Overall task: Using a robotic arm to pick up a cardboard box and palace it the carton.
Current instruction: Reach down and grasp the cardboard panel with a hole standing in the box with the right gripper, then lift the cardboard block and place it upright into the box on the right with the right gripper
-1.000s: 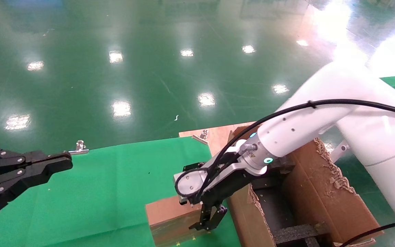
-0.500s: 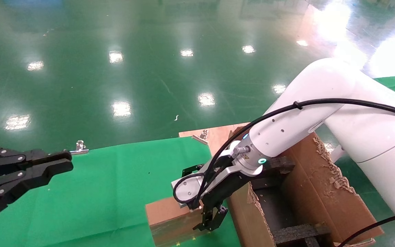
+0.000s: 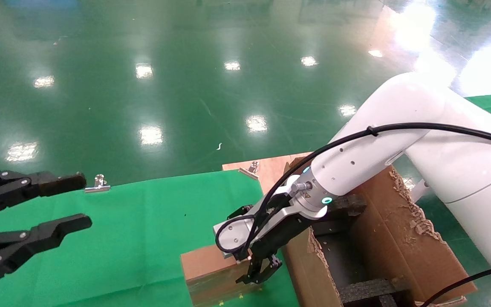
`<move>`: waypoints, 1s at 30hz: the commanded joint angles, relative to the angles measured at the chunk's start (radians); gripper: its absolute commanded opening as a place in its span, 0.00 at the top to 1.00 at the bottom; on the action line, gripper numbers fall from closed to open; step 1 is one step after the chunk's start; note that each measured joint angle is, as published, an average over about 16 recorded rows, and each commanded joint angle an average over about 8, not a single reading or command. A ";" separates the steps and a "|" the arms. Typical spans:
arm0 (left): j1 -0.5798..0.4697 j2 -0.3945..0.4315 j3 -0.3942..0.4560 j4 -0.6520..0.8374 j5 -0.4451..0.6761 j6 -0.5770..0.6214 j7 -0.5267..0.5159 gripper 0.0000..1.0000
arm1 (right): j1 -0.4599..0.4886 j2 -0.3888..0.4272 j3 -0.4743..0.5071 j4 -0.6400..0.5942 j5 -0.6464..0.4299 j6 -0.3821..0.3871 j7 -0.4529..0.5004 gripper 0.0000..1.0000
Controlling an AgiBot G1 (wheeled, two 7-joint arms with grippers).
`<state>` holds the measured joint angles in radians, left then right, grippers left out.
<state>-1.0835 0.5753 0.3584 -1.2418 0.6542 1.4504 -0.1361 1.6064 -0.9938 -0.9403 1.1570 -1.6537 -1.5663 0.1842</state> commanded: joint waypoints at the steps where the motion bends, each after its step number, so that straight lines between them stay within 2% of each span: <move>1: 0.000 0.000 0.000 0.000 0.000 0.000 0.000 0.00 | -0.001 0.000 0.001 0.000 0.000 0.000 0.000 1.00; 21: 0.000 0.000 0.000 0.000 0.000 0.000 0.000 0.00 | 0.004 0.004 0.005 -0.002 0.005 0.003 0.001 1.00; 26: 0.000 0.000 0.000 0.000 0.000 0.000 0.000 0.00 | 0.049 0.013 0.022 -0.030 0.033 0.005 0.002 1.00; 30: 0.000 0.000 0.000 0.000 0.000 0.000 0.000 0.00 | 0.131 0.018 0.034 -0.077 0.075 -0.009 -0.009 1.00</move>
<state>-1.0836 0.5753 0.3584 -1.2418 0.6542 1.4504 -0.1360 1.7487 -0.9761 -0.9191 1.0766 -1.5751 -1.5747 0.1669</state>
